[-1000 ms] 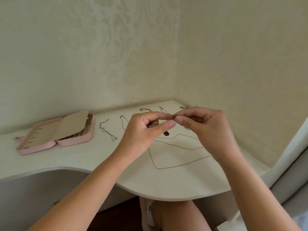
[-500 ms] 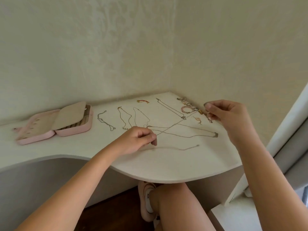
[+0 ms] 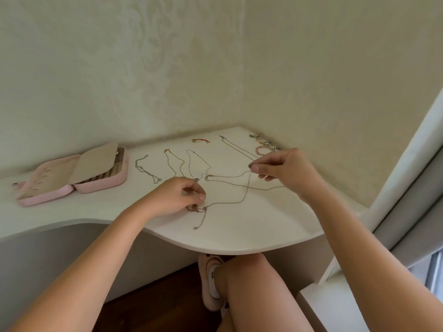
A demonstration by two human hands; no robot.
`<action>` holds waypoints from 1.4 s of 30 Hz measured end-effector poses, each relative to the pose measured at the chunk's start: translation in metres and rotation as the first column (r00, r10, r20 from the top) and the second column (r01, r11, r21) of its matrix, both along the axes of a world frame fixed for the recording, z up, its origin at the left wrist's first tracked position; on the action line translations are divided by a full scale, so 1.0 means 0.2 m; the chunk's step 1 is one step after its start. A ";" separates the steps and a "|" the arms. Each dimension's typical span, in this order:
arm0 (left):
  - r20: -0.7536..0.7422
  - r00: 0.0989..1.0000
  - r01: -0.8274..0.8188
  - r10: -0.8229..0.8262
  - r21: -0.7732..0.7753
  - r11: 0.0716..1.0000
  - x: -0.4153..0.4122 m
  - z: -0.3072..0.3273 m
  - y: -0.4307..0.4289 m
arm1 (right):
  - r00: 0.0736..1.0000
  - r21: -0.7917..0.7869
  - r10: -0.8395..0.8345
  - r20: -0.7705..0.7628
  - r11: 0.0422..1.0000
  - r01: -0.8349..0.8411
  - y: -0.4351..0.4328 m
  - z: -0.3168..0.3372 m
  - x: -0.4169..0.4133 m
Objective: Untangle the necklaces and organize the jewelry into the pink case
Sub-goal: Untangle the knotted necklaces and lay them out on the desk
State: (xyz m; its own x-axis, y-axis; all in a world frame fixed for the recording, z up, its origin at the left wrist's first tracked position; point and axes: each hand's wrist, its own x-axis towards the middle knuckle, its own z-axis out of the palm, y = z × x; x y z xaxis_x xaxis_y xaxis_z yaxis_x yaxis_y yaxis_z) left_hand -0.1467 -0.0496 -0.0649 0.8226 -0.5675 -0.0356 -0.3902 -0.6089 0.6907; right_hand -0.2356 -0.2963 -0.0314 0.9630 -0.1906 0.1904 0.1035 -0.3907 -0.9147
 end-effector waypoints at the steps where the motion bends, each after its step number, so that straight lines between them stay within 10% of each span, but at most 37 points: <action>1: 0.024 1.000 -0.015 0.016 -0.031 0.999 0.01 0.00 -0.01 | 1.000 -0.019 0.011 0.003 1.000 -0.011 0.03 0.00 0.02; 10: -0.430 0.857 -0.074 -0.284 -0.648 0.758 -0.06 0.11 -0.20 | 0.984 -0.103 0.174 0.050 0.980 -0.168 0.18 0.03 0.15; 20: -0.353 0.936 -0.151 0.008 -0.380 0.913 -0.03 0.14 -0.07 | 0.973 -0.292 0.160 0.168 0.951 -0.106 0.29 -0.02 0.18; 27: -0.422 0.891 -0.368 0.169 -0.453 0.812 -0.02 0.11 0.03 | 0.820 -0.373 0.506 -0.268 0.730 -0.573 0.38 -0.10 0.09; 42: -0.624 0.781 -0.426 0.006 -0.527 0.735 -0.10 0.14 0.12 | 0.855 -0.543 0.459 -0.241 0.667 -0.511 0.43 -0.19 0.02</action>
State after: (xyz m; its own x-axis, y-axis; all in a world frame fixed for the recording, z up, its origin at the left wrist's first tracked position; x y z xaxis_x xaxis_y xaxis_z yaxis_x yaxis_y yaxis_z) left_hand -0.1661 -0.0248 -0.0373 0.8684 -0.4368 -0.2347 0.2694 0.0184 0.9628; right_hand -0.2311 -0.2103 -0.0689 0.9040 0.4269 0.0248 0.3693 -0.7501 -0.5486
